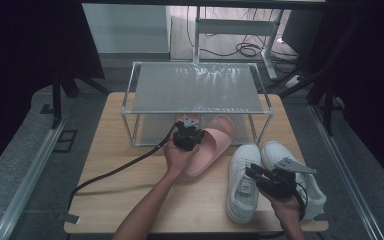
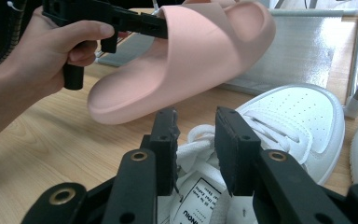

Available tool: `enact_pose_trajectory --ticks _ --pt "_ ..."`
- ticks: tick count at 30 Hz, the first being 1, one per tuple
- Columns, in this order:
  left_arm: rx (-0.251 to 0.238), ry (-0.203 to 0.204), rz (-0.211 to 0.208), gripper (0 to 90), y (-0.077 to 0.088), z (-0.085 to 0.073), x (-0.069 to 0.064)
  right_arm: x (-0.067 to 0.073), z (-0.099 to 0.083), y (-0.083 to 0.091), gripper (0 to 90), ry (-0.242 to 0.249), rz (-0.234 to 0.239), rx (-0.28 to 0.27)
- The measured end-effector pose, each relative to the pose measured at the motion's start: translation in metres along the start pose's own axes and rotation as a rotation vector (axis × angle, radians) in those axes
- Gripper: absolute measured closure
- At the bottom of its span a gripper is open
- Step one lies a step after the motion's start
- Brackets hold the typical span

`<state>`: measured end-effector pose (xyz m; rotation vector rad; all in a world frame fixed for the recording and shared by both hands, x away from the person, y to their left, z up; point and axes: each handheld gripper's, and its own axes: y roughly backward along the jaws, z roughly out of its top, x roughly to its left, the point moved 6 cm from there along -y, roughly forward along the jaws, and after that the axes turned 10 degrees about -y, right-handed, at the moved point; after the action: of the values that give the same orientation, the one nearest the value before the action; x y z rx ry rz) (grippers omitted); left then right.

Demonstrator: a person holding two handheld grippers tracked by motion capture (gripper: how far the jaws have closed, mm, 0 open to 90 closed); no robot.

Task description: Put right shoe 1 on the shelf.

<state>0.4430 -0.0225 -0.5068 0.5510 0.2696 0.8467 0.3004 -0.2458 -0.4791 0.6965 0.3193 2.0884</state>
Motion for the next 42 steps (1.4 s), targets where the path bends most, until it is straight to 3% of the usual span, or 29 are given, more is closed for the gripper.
enact_pose_trajectory --ticks 9,18,22,25,29,32,34,35,36,39,42 --pt "0.012 0.022 0.014 83.9 -0.019 -0.006 0.002 -0.001 0.0 -0.001 69.1 -0.004 -0.001 0.001" --pt "0.032 0.004 0.023 79.7 -0.033 -0.016 0.003 -0.002 -0.001 -0.002 68.7 -0.003 -0.002 0.003" --pt "0.018 -0.032 0.032 65.9 -0.027 -0.013 0.002 -0.002 -0.001 -0.001 68.6 -0.004 -0.001 0.0" --pt "0.022 -0.045 0.017 54.4 -0.019 -0.012 0.0 -0.003 -0.001 0.0 68.5 -0.007 -0.002 -0.002" --pt "-0.001 -0.088 0.001 48.6 0.002 -0.011 -0.006 -0.003 0.0 0.002 68.5 -0.006 -0.002 -0.006" --pt "-0.012 -0.084 -0.006 53.0 0.012 -0.012 -0.006 -0.003 0.0 0.002 68.4 -0.005 -0.003 -0.008" --pt "-0.01 -0.087 -0.01 61.8 0.022 -0.016 -0.004 -0.002 0.001 0.003 68.4 -0.005 -0.002 -0.009" --pt "-0.008 -0.089 -0.015 74.0 0.027 -0.019 -0.003 -0.002 0.001 0.003 68.3 -0.003 -0.002 -0.007" --pt "-0.004 -0.095 -0.015 74.0 0.032 -0.022 -0.001 -0.002 0.001 0.003 68.3 -0.003 -0.002 -0.007" --pt "0.015 -0.111 -0.027 87.0 0.046 -0.031 0.001 -0.002 0.001 0.003 68.3 -0.001 -0.002 -0.006" --pt "0.032 -0.113 -0.045 90.0 0.058 -0.042 0.001 -0.002 0.001 0.003 68.3 -0.002 -0.002 -0.009"
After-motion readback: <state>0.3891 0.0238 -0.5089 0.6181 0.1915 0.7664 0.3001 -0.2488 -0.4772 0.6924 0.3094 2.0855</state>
